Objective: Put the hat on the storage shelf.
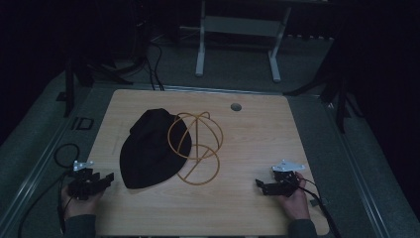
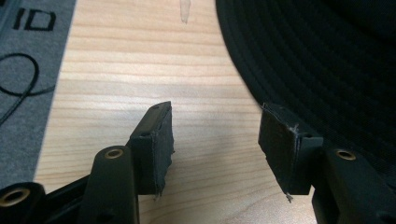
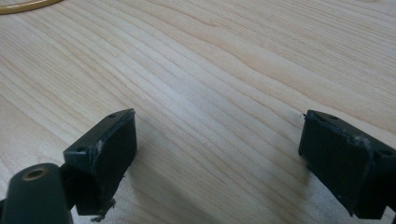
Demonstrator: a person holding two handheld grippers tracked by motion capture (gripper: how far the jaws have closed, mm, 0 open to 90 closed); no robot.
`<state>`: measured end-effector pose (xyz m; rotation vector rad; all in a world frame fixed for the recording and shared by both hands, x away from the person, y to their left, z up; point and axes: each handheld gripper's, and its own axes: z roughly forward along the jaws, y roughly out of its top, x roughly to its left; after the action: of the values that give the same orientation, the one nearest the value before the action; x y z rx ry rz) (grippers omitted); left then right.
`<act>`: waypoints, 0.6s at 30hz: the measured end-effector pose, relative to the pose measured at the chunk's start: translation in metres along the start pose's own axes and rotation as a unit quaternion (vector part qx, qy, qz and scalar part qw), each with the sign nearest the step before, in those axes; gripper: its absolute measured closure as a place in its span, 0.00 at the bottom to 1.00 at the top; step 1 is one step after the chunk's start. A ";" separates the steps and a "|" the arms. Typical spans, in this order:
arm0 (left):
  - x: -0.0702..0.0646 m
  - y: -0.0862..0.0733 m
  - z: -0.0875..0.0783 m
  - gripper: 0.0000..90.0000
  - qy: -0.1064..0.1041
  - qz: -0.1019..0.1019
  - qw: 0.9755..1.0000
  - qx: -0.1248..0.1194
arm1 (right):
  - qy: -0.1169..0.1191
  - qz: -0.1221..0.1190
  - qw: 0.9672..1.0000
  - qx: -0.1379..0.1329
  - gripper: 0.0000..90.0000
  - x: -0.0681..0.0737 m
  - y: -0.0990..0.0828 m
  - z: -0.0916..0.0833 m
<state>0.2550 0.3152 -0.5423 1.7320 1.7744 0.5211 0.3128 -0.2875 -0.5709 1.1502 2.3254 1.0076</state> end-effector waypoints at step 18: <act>0.000 0.009 -0.011 0.51 -0.032 0.005 0.999 0.011 | -0.001 -0.001 1.000 -0.002 0.14 0.000 0.000 0.000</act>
<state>0.2548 0.3172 -0.5284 1.7527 1.7339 0.4479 0.3127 -0.2882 -0.5710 1.1463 2.3217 1.0101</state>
